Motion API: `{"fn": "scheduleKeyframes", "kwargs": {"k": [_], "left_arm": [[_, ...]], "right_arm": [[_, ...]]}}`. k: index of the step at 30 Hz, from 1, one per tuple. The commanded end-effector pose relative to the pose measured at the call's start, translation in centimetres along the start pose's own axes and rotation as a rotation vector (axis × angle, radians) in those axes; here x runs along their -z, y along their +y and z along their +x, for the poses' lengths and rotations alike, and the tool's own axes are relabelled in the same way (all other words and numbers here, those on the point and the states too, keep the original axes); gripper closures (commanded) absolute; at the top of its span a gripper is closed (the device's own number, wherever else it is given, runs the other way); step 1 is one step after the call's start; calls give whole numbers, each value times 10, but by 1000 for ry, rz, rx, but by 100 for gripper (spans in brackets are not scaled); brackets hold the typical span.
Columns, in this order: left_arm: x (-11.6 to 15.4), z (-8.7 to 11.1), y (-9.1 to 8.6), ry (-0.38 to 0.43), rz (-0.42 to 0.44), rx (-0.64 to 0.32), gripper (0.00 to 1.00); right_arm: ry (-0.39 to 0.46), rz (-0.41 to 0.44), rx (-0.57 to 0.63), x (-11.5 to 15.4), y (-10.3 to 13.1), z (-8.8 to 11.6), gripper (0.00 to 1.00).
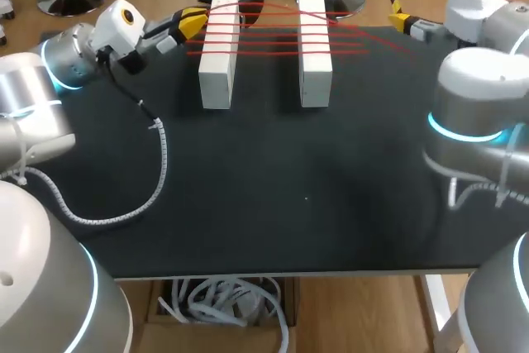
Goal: Grab the tape and strap the tape.
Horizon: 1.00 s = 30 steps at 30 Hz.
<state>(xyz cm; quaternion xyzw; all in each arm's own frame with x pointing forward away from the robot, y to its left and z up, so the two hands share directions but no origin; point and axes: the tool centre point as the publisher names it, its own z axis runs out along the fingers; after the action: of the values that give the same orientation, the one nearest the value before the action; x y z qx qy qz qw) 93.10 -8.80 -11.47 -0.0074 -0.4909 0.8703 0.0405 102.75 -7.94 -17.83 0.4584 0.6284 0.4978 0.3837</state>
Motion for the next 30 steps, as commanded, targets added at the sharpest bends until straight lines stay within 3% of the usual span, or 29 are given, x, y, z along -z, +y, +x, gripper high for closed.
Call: {"fn": "scheduleKeyframes", "kwargs": {"k": [1,11,22,30], "left_arm": [[1,-1,1,2,2,-1,100],[1,-1,1,2,2,-1,100],[1,-1,1,2,2,-1,100],[1,-1,1,2,2,-1,100]], "right_arm": [[-138,-108,-57,22,-7,16,0],[-200,-151,-133,53,-7,52,0],[-244,-231,-424,85,-1,67,0],[-194,-238,-672,93,-6,76,0]]}}
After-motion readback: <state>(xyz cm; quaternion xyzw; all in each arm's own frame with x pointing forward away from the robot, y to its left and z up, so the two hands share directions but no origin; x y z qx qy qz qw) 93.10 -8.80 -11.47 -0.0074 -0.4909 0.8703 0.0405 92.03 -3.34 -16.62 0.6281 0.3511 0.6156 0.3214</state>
